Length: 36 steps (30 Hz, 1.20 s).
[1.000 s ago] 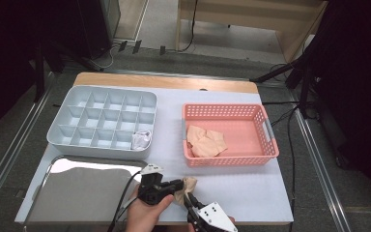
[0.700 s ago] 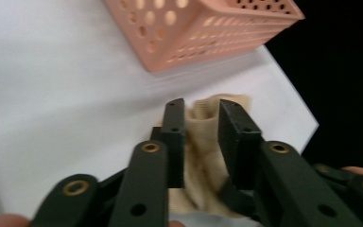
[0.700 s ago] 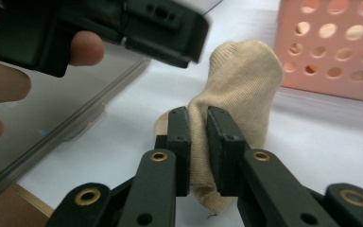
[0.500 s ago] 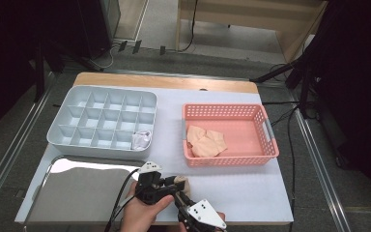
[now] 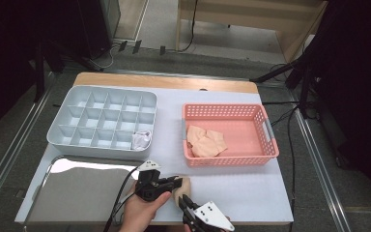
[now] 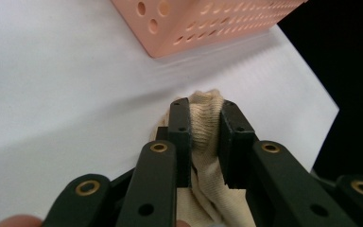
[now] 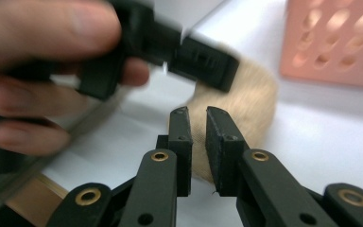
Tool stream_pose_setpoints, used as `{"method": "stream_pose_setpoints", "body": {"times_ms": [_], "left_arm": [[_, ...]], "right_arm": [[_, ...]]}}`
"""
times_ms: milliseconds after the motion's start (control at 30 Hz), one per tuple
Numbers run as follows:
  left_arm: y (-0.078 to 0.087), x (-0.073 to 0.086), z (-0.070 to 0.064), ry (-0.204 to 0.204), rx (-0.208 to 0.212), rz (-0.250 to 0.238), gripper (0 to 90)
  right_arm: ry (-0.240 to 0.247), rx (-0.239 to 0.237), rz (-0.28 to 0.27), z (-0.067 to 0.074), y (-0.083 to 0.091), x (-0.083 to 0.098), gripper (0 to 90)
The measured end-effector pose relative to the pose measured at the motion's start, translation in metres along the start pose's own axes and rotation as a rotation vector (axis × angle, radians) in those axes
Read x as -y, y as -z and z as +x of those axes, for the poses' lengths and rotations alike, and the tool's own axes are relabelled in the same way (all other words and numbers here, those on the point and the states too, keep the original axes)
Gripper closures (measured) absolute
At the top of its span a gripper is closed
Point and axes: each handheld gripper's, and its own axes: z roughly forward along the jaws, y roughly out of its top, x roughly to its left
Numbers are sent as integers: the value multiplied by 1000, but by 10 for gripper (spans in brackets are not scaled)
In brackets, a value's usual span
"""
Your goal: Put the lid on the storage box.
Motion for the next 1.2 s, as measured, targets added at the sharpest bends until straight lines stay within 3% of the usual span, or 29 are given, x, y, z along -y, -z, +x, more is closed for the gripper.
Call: {"method": "stream_pose_setpoints", "body": {"times_ms": [133, 233, 367, 433, 567, 667, 833, 900, 1200], "left_arm": [[5, 0, 4, 59, -16, -11, 476], [-1, 2, 5, 69, -6, 47, 382], [-9, 5, 7, 108, 36, 81, 423], [-11, 6, 8, 134, 67, 94, 484], [-13, 6, 8, 144, 93, 94, 631], [-12, 7, 6, 109, 100, 93, 711], [-8, 6, 7, 102, 117, 78, 738], [-5, 6, 6, 80, 107, 69, 743], [15, 0, 2, -1, 92, 5, 747]], "right_arm": [[36, 13, -6, 3, -3, 2, 819], [28, 12, -3, 3, -2, 4, 824], [14, 7, 15, 2, -1, 4, 842], [13, 2, 19, 0, 0, 5, 854], [-4, -13, 28, -4, 2, 6, 861], [-9, -31, 27, -6, 3, 5, 857], [-10, -47, 3, -11, 9, 0, 837], [-26, -54, -9, -15, 12, -2, 830], [-50, -22, -61, -44, 29, -17, 663]]}}
